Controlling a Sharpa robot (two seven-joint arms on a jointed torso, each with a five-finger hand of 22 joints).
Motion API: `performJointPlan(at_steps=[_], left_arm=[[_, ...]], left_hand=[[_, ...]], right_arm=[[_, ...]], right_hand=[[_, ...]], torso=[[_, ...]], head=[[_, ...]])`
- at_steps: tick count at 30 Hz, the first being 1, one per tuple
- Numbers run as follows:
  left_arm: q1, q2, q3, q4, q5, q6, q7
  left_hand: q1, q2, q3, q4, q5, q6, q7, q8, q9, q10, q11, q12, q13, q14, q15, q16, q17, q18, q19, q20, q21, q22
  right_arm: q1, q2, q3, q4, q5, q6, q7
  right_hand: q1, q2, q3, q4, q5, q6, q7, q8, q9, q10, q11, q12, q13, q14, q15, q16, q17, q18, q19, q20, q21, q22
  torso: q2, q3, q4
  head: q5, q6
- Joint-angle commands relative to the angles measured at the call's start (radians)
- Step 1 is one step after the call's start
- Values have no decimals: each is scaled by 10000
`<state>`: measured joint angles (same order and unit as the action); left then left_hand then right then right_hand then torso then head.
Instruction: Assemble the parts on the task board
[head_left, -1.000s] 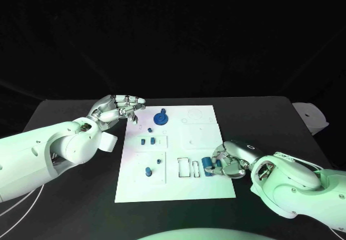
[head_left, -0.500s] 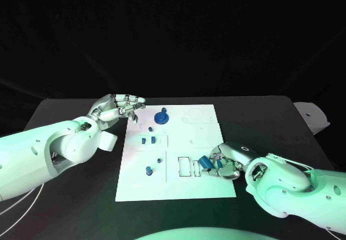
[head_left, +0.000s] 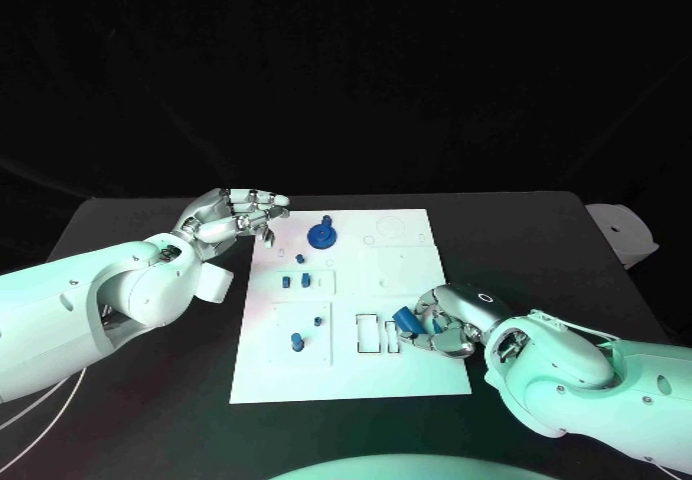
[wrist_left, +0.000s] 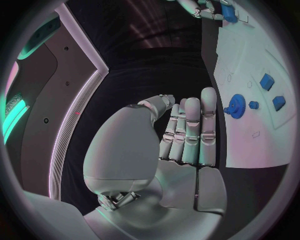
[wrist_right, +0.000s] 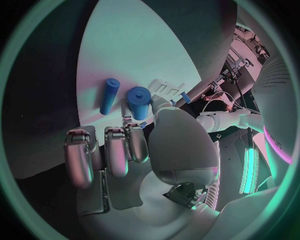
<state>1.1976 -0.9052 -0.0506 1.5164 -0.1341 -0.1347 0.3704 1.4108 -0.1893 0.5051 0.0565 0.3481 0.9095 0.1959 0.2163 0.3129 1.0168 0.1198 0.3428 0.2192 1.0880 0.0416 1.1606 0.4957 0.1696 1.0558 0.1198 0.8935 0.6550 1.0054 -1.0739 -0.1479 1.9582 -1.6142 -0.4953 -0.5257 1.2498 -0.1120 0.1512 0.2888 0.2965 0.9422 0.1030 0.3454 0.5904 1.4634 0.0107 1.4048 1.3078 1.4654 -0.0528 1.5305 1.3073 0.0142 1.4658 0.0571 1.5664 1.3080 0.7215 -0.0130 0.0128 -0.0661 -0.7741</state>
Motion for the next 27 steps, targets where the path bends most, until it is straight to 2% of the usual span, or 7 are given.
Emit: performJointPlan(at_steps=[1,3,6,13,20,27], left_arm=[[4,6,5,25,46,180,40],[4,9,5,20,46,182,40],[3,27,5,12,46,189,42],[3,56,5,1,46,199,47],[3,52,5,8,46,209,45],[3,60,5,17,46,208,43]], left_hand=[[-113,4,-39,-39,46,-2,-44,8,3,-56,5,28,9,-71,-13,65,-9,155,28,61,-67,-8],[-113,4,-39,-39,46,-2,-44,8,3,-56,5,28,9,-71,-13,65,-9,155,28,61,-67,-8],[-122,8,-40,-37,48,-3,-45,11,3,-67,4,46,13,-74,-13,70,-14,155,27,61,-71,-11],[-122,8,-40,-37,48,-3,-45,11,3,-67,4,46,13,-74,-13,70,-14,155,27,61,-71,-11],[-122,8,-40,-37,48,-3,-45,11,3,-67,4,46,13,-74,-13,70,-14,155,27,61,-71,-11],[-122,8,-40,-37,48,-3,-45,11,3,-67,4,46,13,-74,-13,70,-14,155,27,61,-71,-11]], right_arm=[[-54,-83,-32,180,274,-785,-99],[-47,-147,-20,300,526,-1046,-61],[5,-223,4,510,1096,-1425,53],[104,-173,23,727,1921,-1642,198],[123,90,27,725,2375,-1246,319],[127,480,28,594,2830,-539,390]], right_hand=[[399,246,220,-38,-137,377,-240,178,172,157,-79,49,1353,904,-100,71,1892,-142,1050,-128,44,2628],[529,311,351,-41,-191,410,-273,205,191,167,-109,54,1370,905,-126,72,1894,-142,1050,-153,44,2628],[764,317,592,-74,48,435,-316,246,232,188,-152,67,1402,908,-167,80,1910,-142,1050,-195,44,2628],[858,300,721,-83,141,441,-330,264,253,195,-167,65,1413,909,-180,83,1913,-142,1050,-211,44,2628],[739,289,776,4,106,517,-338,327,301,186,-172,25,1395,909,-187,83,1912,-142,1050,-223,44,2628],[-257,246,624,42,-72,532,-311,350,367,189,-146,-31,1397,903,-167,73,1885,-142,1050,-213,44,2628]], torso=[[-10,6,-4],[-15,-3,-3],[-15,-10,6],[3,-12,19],[8,-18,20],[7,-16,15]], head=[[-1,34],[-19,38],[-39,49],[-51,78],[-46,49],[-11,26]])
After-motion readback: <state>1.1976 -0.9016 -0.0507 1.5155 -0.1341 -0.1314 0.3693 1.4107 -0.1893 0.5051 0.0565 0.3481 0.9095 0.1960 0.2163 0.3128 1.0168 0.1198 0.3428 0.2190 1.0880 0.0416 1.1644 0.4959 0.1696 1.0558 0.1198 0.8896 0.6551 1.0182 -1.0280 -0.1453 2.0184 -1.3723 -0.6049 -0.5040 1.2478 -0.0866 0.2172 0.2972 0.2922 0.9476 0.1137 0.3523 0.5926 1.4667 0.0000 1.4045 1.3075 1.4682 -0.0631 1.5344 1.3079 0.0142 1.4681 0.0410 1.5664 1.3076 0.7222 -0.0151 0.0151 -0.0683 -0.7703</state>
